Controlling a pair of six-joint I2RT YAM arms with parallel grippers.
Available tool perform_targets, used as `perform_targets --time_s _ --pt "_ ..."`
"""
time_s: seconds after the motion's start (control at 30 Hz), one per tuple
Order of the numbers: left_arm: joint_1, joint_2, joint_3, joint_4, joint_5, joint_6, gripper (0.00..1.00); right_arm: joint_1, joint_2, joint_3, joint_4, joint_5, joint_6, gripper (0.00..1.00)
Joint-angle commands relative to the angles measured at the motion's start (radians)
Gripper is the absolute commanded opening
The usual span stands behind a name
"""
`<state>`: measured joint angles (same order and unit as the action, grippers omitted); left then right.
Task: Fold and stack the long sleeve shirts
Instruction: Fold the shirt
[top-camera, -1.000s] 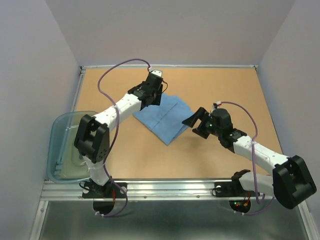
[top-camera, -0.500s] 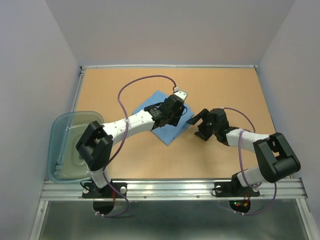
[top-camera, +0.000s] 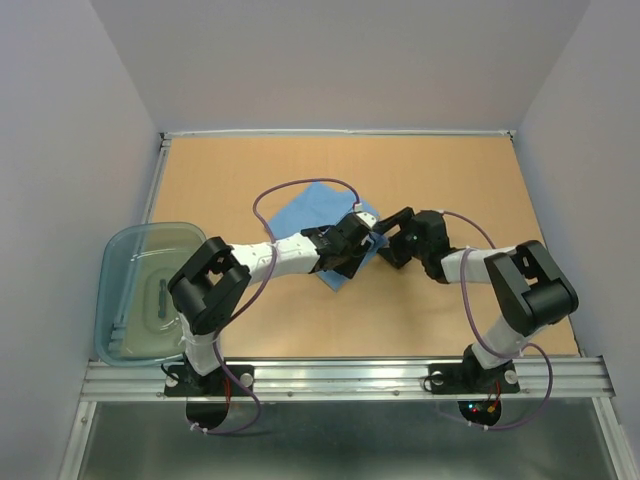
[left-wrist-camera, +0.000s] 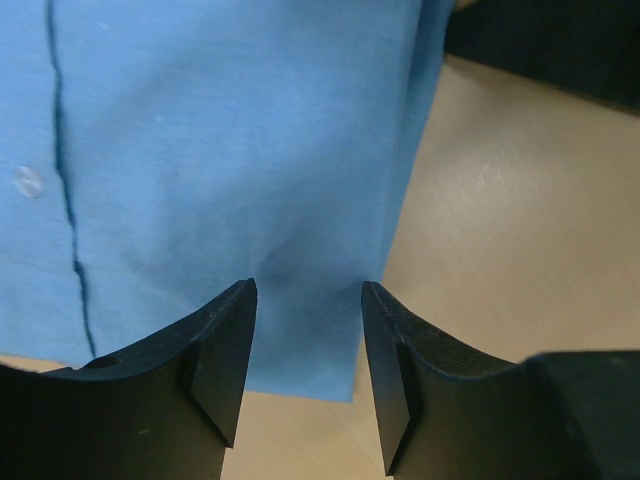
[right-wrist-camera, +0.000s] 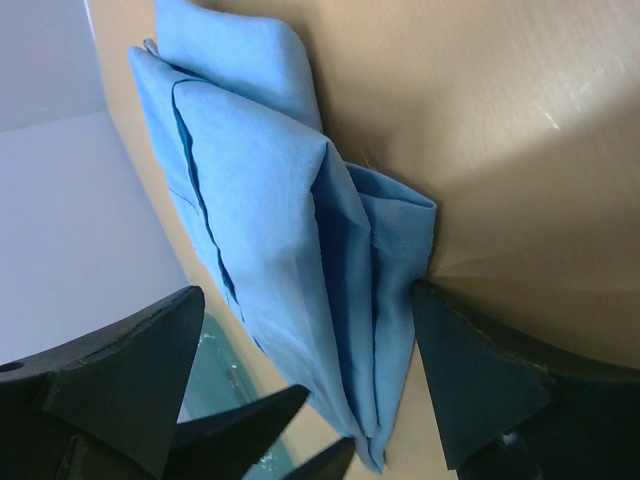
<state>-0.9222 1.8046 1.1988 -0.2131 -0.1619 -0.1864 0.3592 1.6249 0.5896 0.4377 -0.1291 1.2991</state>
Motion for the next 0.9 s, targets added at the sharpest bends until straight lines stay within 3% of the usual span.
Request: perform_targets --time_s 0.0,0.1,0.2,0.3,0.33,0.4,0.43,0.53,0.87 --pt "-0.006 -0.004 -0.041 0.027 0.054 -0.01 0.57 -0.005 0.078 0.001 -0.076 0.074 0.008 0.89" --pt "-0.006 0.004 -0.061 0.029 0.07 -0.008 0.57 -0.005 0.107 0.009 -0.076 0.074 0.002 0.82" --pt "-0.007 0.007 -0.073 0.029 0.085 -0.005 0.57 -0.005 0.119 0.012 -0.074 0.079 -0.014 0.65" --pt "-0.01 0.002 -0.085 0.029 0.085 0.002 0.57 -0.005 0.127 0.021 -0.076 0.079 -0.043 0.47" --pt "-0.012 0.001 -0.088 0.029 0.085 0.002 0.57 -0.005 0.124 0.026 -0.076 0.079 -0.053 0.36" --pt "-0.014 -0.014 -0.099 0.029 0.079 0.004 0.57 -0.005 0.113 0.032 -0.08 0.082 -0.076 0.26" --pt "-0.014 -0.022 -0.102 0.027 0.078 0.002 0.57 -0.005 0.107 0.036 -0.083 0.082 -0.084 0.16" --pt "-0.024 -0.073 -0.108 0.027 0.039 -0.008 0.57 -0.005 0.066 0.062 -0.117 0.085 -0.129 0.01" --pt "-0.151 -0.179 -0.07 0.073 -0.231 0.07 0.59 -0.005 -0.04 0.148 -0.215 0.052 -0.17 0.01"
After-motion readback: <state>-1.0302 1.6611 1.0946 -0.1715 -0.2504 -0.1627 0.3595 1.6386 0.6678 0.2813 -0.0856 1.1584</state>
